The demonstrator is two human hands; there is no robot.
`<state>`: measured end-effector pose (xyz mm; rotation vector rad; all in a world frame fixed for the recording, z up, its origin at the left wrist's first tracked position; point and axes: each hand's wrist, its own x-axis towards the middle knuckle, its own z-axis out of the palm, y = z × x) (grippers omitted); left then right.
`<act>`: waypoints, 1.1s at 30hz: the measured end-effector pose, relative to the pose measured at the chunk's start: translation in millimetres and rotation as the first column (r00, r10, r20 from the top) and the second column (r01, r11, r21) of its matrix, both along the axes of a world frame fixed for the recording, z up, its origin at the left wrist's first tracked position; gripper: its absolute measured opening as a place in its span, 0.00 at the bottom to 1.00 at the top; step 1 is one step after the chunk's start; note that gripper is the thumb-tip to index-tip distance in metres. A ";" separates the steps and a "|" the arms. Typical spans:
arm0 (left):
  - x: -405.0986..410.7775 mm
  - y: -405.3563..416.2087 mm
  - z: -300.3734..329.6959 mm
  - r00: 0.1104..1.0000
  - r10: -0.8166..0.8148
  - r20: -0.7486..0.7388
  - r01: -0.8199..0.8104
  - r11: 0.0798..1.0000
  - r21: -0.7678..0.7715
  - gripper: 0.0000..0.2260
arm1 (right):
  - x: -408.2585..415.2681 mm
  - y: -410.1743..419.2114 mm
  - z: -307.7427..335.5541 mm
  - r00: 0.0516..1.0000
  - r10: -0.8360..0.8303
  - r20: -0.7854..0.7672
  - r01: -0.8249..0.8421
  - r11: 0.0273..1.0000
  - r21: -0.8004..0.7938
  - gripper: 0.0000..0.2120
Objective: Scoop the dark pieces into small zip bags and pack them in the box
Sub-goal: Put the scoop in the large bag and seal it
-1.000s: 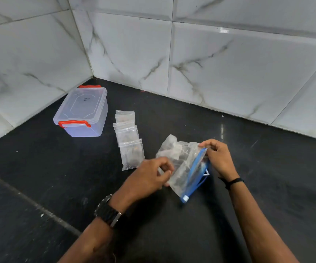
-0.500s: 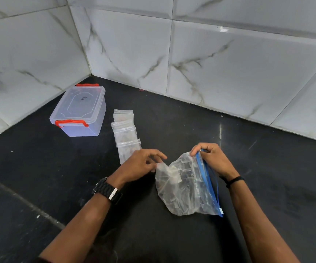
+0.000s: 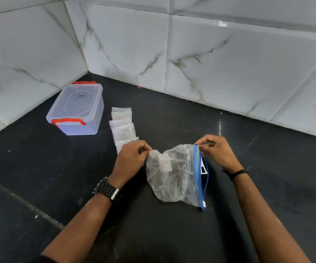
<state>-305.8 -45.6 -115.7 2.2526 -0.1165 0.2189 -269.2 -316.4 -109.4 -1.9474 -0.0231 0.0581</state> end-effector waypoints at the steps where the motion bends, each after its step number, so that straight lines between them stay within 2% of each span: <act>1: 2.8 4.7 -0.5 0.999 0.051 -0.003 -0.051 0.999 0.006 0.05 | 3.0 -5.5 3.2 0.999 -0.032 0.000 0.032 0.999 0.005 0.10; 3: 6.9 11.5 -0.3 0.992 0.121 -0.019 -0.121 0.992 0.024 0.06 | 9.2 -16.2 8.4 0.998 -0.068 -0.010 0.068 0.998 -0.001 0.08; 6: 11.8 9.6 0.3 0.991 0.130 -0.030 -0.128 0.990 0.053 0.06 | 17.0 -19.2 8.5 0.996 -0.088 -0.017 0.086 0.994 -0.061 0.07; 9: 20.7 2.8 -0.6 0.993 0.110 -0.050 -0.111 0.994 -0.023 0.05 | 24.0 -15.1 4.0 0.990 -0.140 0.014 0.141 0.978 -0.151 0.07; 11: 27.2 -0.6 -0.3 0.994 0.090 -0.065 -0.095 0.992 -0.084 0.05 | 25.7 -14.2 2.8 0.985 -0.168 0.024 0.170 0.973 -0.156 0.07; 15: 33.4 -6.0 -0.6 0.986 0.016 -0.164 -0.057 0.968 -0.244 0.15 | 20.9 -14.6 6.2 0.972 -0.235 0.018 0.235 0.958 -0.165 0.12; 17: 30.9 -8.0 -1.5 0.985 0.009 -0.175 -0.053 0.967 -0.249 0.19 | 11.7 -12.6 10.0 0.966 -0.258 0.014 0.256 0.952 -0.167 0.11; 19: 21.9 -10.3 -1.1 0.988 0.064 -0.140 -0.094 0.972 -0.216 0.18 | -3.3 -10.2 12.8 0.961 -0.276 0.019 0.275 0.947 -0.165 0.08; 21: 6.3 -13.0 -2.5 0.986 0.141 -0.085 -0.155 0.969 -0.190 0.12 | -23.5 -9.6 13.3 0.952 -0.302 0.043 0.305 0.933 -0.191 0.07; 23: -15.1 -16.0 -4.4 0.981 0.168 -0.099 -0.187 0.954 -0.234 0.07 | -45.7 -9.6 13.5 0.947 -0.314 0.062 0.320 0.921 -0.222 0.05; 25: -37.4 -20.4 -7.8 0.972 0.147 -0.182 -0.196 0.936 -0.292 0.06 | -68.3 -6.8 12.5 0.956 -0.295 0.013 0.290 0.931 -0.222 0.06; 29: -67.7 -35.4 -20.9 0.944 0.084 -0.320 -0.198 0.919 -0.341 0.04 | -100.5 5.4 4.3 0.960 -0.195 -0.198 0.143 0.957 -0.251 0.11; 33: -72.5 -48.4 -27.3 0.941 0.069 -0.331 -0.203 0.898 -0.391 0.09 | -106.2 13.4 -9.3 0.966 -0.165 -0.197 0.116 0.964 -0.238 0.11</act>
